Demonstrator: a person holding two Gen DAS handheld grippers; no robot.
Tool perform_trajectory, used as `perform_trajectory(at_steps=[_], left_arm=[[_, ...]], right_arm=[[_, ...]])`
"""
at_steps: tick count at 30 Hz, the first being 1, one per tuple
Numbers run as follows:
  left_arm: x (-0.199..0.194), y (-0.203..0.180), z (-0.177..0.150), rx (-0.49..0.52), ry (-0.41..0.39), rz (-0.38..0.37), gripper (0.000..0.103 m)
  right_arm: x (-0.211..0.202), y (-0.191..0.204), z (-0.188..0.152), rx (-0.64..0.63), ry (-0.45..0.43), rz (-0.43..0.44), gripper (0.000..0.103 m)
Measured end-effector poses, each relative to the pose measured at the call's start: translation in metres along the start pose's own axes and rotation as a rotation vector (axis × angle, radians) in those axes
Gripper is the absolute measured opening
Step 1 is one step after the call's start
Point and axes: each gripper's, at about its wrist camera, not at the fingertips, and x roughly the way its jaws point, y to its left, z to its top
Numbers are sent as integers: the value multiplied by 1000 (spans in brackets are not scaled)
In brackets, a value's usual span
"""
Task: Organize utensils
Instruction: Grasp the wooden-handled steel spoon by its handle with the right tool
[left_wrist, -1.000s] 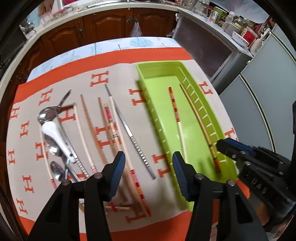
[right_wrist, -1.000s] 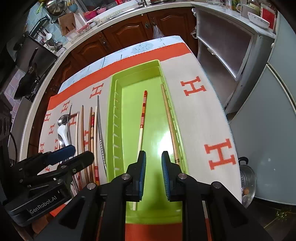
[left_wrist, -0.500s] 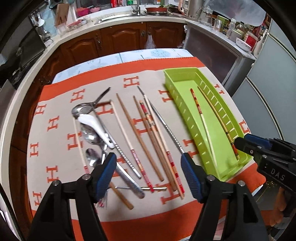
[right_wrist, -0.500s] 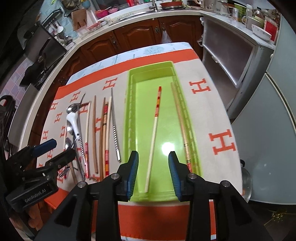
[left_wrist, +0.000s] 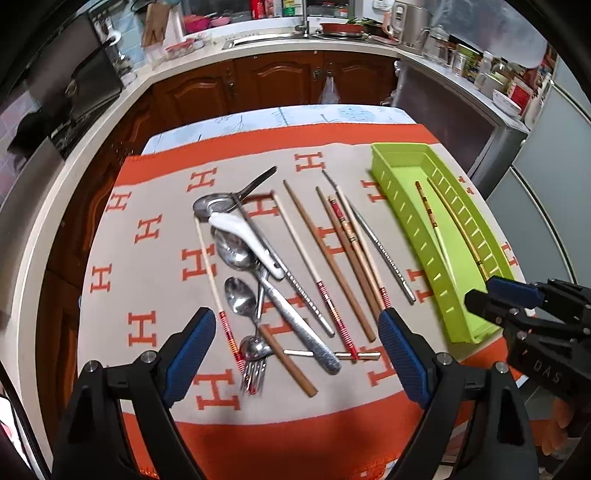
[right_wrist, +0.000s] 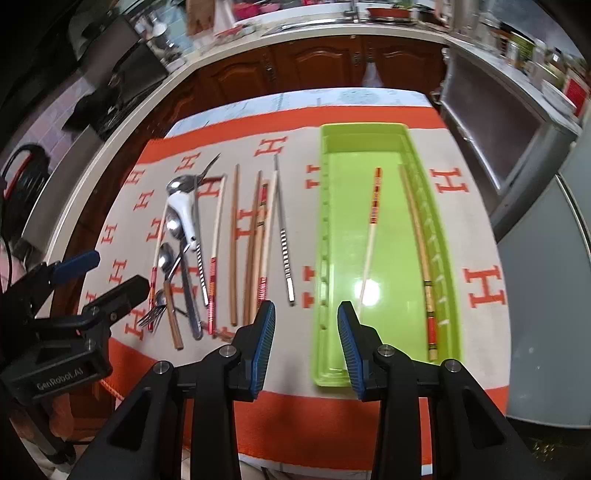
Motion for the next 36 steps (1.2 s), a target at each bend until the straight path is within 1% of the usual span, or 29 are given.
perform_trajectory(at_steps=[5, 9, 15, 22, 27, 30, 31, 32, 36], left_arm=[[0, 21, -9, -26, 11, 23, 89], [3, 40, -17, -58, 24, 11, 89], [11, 72, -27, -111, 32, 39, 89], [30, 108, -38, -182, 54, 31, 89], [39, 123, -46, -206, 68, 18, 89], [42, 130, -51, -218, 73, 6, 89], [44, 132, -52, -223, 74, 2, 89], [45, 134, -52, -227, 76, -1, 89], [49, 142, -57, -244, 77, -20, 89]], right_arm=[[12, 27, 7, -54, 28, 39, 36], [24, 52, 13, -101, 43, 59, 36], [50, 78, 24, -106, 96, 161, 36], [78, 110, 34, -155, 129, 200, 36], [98, 139, 35, -211, 159, 219, 36], [108, 157, 31, -254, 175, 215, 32], [112, 162, 30, -265, 184, 216, 28], [116, 166, 29, -272, 191, 215, 25], [129, 177, 28, -293, 203, 191, 18]])
